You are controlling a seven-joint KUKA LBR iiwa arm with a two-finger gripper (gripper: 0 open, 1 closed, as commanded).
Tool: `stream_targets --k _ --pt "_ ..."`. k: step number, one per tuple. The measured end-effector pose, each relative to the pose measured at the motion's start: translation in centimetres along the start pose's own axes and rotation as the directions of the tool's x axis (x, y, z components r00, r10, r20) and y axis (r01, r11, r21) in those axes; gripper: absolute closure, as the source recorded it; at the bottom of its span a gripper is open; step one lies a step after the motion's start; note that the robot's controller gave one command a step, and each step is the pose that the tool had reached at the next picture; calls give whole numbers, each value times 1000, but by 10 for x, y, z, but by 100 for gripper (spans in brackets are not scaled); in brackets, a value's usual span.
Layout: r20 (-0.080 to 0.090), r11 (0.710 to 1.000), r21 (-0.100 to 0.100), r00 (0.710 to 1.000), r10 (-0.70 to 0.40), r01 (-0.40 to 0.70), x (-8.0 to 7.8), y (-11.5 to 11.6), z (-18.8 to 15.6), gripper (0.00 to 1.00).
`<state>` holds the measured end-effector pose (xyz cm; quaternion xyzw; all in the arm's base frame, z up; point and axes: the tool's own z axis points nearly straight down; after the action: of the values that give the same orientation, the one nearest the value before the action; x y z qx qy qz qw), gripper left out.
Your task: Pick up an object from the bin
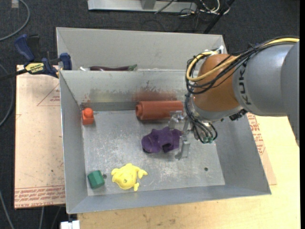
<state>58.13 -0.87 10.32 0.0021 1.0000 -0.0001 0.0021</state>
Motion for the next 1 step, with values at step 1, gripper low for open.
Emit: stream_targets --k 1 --pt "3 999 -2 999 -39 39 -23 35 32 100"
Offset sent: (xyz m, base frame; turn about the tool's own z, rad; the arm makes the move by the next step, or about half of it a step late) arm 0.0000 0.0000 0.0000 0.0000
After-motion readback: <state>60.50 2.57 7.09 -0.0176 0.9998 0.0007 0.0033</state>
